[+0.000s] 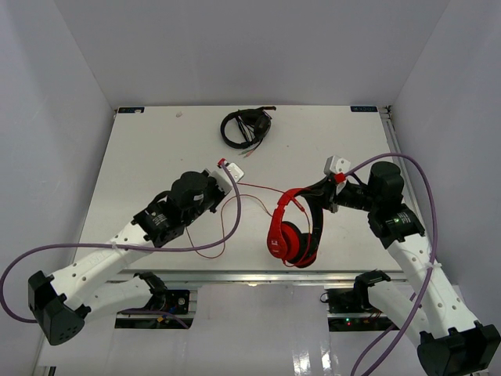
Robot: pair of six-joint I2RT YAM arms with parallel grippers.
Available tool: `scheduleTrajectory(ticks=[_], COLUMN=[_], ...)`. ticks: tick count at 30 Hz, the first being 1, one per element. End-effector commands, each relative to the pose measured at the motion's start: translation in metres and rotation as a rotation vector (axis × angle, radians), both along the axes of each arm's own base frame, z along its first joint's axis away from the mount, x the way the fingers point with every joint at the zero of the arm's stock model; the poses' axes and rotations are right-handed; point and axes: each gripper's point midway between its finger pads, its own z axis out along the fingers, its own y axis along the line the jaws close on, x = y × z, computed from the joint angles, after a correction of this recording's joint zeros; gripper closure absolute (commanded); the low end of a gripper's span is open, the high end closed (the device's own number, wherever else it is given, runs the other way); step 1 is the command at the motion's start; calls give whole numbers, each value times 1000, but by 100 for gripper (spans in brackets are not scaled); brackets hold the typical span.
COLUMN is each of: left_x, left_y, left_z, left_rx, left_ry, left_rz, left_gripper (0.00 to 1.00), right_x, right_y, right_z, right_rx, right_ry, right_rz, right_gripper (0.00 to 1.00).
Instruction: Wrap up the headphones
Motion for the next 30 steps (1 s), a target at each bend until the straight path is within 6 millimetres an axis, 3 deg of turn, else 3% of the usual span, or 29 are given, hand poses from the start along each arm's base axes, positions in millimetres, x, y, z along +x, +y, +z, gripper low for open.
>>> scheduleTrajectory(ticks=[1, 23, 30], left_x=[-2, -12, -13], left_y=[3, -4, -20], left_z=[18, -20, -33], left_rx=[-101, -219, -268], left_ry=[-41, 36, 83], left_rz=[2, -4, -39], left_gripper=[100, 100, 100], right_x=[-4, 0, -2], right_y=[2, -4, -2], right_z=[30, 58, 72], right_rx=[61, 195, 308], right_ry=[-8, 112, 231], right_rz=[25, 15, 44], right_gripper=[92, 92, 92])
